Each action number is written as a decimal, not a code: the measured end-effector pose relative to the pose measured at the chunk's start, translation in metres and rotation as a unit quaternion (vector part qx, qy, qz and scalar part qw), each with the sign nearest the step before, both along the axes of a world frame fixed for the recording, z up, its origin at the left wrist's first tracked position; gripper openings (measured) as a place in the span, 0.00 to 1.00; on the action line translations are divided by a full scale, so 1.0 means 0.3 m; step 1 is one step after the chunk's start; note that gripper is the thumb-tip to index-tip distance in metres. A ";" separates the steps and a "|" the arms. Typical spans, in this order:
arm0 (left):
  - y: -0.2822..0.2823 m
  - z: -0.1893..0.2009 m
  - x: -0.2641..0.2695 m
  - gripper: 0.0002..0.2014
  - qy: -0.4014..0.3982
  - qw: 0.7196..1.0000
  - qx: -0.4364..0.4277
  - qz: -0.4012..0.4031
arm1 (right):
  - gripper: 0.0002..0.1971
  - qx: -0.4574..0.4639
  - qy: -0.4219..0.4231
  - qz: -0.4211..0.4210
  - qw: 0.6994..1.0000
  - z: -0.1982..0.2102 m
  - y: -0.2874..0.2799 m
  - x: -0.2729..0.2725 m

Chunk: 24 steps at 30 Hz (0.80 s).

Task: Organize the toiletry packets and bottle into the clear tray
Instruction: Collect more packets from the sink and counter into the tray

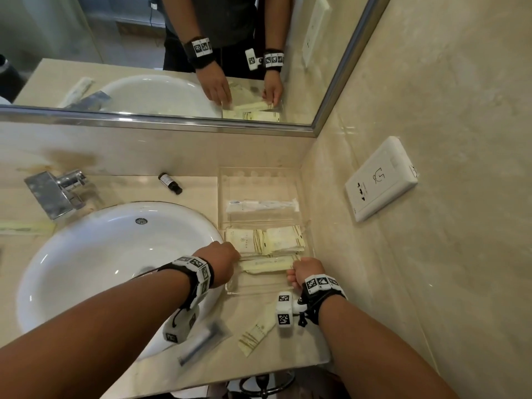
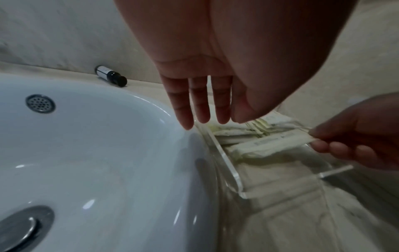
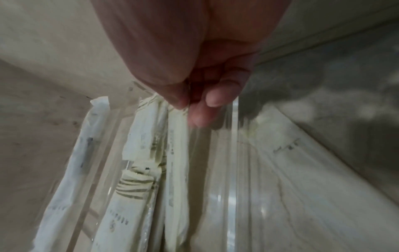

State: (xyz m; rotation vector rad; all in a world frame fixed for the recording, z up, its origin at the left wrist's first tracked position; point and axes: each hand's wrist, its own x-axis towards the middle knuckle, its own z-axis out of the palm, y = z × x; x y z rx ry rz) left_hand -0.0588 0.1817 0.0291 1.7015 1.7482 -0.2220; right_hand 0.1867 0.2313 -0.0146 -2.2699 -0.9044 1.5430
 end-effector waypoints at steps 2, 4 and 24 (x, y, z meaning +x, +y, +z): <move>-0.011 0.002 0.010 0.24 0.011 0.999 -0.013 -0.044 | 0.23 -0.009 0.007 -0.005 1.000 0.004 -0.008 -0.011; -0.019 0.010 0.029 0.22 0.030 0.994 -0.015 -0.106 | 0.25 -0.021 0.007 -0.003 1.000 0.011 -0.008 -0.026; -0.025 -0.005 0.010 0.22 0.023 0.992 0.019 -0.124 | 0.26 0.033 -0.179 0.291 0.939 0.083 -0.068 -0.053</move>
